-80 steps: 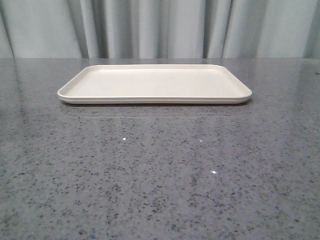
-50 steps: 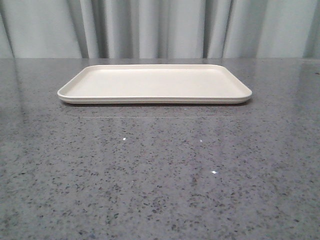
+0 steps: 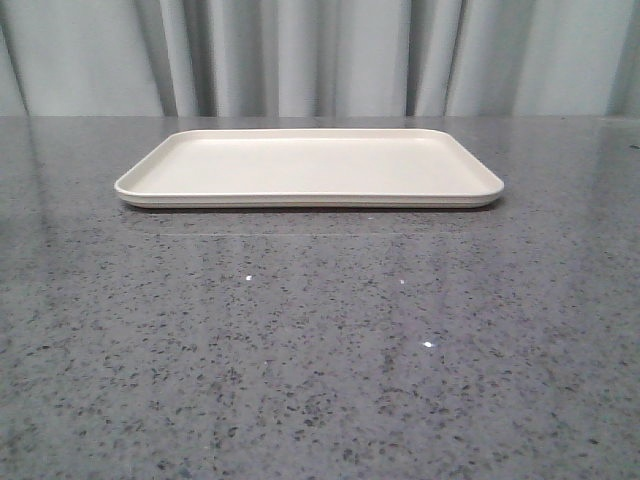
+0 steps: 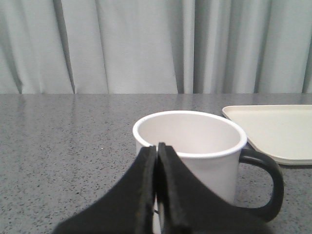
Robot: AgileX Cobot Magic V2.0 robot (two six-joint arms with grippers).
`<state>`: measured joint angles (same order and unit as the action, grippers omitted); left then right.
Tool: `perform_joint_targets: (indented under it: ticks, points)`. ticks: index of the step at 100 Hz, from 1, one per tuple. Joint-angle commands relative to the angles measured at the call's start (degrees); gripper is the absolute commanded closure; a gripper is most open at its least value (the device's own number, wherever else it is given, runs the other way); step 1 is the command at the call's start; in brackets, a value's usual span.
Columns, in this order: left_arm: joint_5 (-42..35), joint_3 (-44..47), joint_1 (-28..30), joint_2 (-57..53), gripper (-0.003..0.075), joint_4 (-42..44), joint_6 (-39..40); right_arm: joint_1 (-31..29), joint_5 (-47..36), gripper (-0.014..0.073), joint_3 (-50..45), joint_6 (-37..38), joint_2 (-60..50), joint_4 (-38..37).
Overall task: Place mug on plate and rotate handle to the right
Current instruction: 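Move the left gripper above the rim of the white mug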
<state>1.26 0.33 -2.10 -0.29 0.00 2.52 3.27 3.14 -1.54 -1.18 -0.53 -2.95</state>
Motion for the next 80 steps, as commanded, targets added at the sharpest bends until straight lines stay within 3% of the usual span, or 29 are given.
perform_joint_targets:
  ticks: [1, 46, 80]
  points:
    - [-5.2, 0.2, -0.4, -1.9, 0.0739, 0.0, 0.4, 0.1, -4.9, 0.0662, 0.0, -0.2, -1.2, -0.6]
    - [-6.1, -1.2, -0.4, -1.9, 0.0739, 0.0, 0.4, 0.1, -6.2, 0.0662, 0.2, -0.1, -1.2, -0.4]
    - [4.6, -12.1, -0.4, 0.5, 0.0739, 0.0, 0.4, 0.1, 2.0, 0.0653, 7.7, 0.0, -0.7, 4.7]
